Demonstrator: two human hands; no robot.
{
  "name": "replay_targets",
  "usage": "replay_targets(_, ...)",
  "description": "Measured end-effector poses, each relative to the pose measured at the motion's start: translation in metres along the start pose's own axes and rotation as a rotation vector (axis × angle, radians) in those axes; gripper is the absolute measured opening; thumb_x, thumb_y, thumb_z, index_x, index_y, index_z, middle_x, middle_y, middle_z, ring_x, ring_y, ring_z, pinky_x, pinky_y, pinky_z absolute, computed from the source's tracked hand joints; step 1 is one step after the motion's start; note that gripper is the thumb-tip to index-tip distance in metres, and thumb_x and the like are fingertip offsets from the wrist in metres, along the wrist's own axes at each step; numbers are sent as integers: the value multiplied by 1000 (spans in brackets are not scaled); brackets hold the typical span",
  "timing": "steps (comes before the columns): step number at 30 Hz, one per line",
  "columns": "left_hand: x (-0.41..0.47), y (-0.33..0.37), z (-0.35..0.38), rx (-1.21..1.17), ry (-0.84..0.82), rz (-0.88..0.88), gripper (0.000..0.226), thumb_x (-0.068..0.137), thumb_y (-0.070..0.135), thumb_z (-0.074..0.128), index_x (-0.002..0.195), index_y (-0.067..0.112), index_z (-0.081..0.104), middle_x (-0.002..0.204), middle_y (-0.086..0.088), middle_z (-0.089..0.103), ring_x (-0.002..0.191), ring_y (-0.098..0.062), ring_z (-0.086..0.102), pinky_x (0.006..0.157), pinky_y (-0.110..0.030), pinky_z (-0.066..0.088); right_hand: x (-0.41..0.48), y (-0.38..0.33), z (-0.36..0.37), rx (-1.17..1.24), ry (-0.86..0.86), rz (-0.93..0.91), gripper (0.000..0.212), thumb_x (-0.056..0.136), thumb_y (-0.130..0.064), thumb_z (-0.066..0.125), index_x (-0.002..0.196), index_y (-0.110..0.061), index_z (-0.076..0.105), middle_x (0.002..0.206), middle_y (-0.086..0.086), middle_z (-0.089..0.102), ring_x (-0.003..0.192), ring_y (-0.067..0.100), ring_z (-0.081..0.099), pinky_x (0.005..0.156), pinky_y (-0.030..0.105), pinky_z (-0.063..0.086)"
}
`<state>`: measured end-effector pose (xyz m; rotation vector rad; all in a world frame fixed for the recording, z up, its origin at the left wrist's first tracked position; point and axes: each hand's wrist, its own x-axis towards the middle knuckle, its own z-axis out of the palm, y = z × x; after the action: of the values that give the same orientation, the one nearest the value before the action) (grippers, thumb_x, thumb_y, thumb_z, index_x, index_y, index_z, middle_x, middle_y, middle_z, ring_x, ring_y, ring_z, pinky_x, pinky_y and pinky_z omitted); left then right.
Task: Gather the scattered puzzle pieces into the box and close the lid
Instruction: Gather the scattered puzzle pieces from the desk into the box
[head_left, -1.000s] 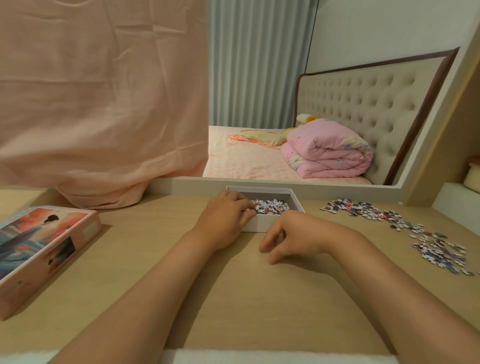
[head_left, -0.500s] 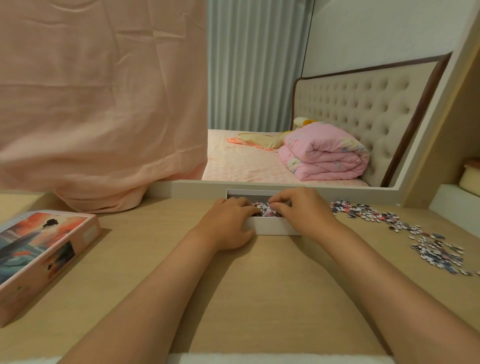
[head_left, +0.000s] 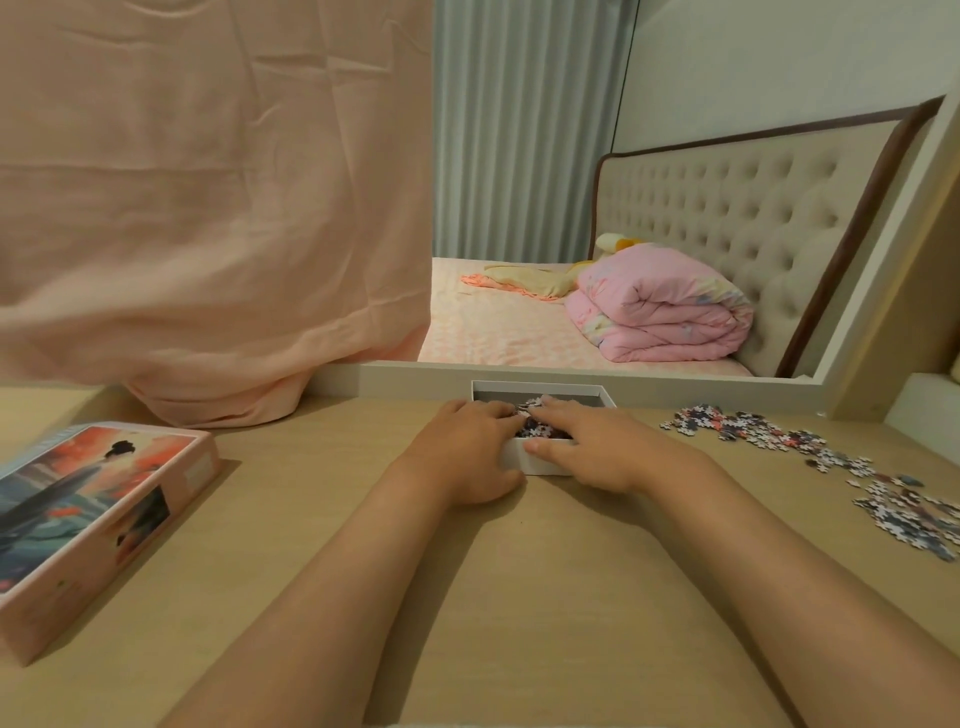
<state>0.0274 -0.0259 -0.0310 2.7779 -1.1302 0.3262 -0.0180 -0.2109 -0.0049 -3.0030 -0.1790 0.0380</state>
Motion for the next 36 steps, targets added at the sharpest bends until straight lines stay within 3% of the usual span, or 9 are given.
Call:
replay_targets(6,3,3,-1,-1,-74,-66,76,90,59,45,154,24,23,162,-1,21,147,-22,19,118,-41,13,2,2,9,-29,-12,-23,62,98,-65,29,154,-38,25,165,-12,14,152,12,10,123,48,3)
replay_targets(9,2,7,-5,-37,-103,-78,82,89,61,46,156,27,12,163,2,13,149,-19,11,120,-41,8,-6,6,3,61,57,-42,59,98,-64,32,153,-41,29,165,-12,14,152,16,12,123,48,6)
replay_targets(13,3,21,-13,-132,37,-62,75,89,57,50,154,31,22,161,6,22,146,-17,17,118,-38,11,-37,27,-15,293,145,-24,55,96,-62,41,146,-41,44,162,-17,22,147,8,24,121,40,22)
replay_targets(20,35,116,-26,-244,234,119,56,92,46,56,144,28,44,145,3,47,130,-18,42,107,-35,32,-107,105,-25,260,198,169,53,96,-49,55,145,-32,48,159,-14,30,147,12,28,119,30,19)
replay_targets(24,66,182,-6,-235,92,142,62,92,52,52,148,28,37,150,1,43,136,-21,39,109,-34,31,-141,164,-20,112,186,403,57,97,-55,46,148,-29,44,161,-4,30,148,20,26,120,45,20)
replay_targets(27,88,212,22,-150,-200,-6,82,89,70,39,155,27,17,163,-3,15,149,-26,11,119,-46,16,-164,210,-11,-9,102,615,67,95,-67,34,154,-36,27,167,0,9,153,25,6,118,58,8)
replay_targets(29,102,219,35,-114,-296,-84,89,87,76,32,156,26,7,165,-5,1,151,-28,-2,121,-49,9,-177,235,-4,-15,48,700,78,89,-77,30,156,-40,14,167,1,-4,153,26,-5,117,62,4)
replay_targets(32,120,217,43,-127,-318,-158,90,88,76,30,157,25,0,164,-6,-5,151,-29,-7,121,-47,5,-179,256,6,65,8,719,87,85,-84,27,156,-42,1,166,1,-15,153,25,-11,118,59,1)
replay_targets(36,149,206,50,-189,-333,-164,90,89,74,31,156,25,-4,165,-5,-5,151,-26,-6,122,-44,4,-156,261,13,88,13,589,80,90,-77,25,157,-40,1,166,4,-12,152,23,-14,121,51,-1)
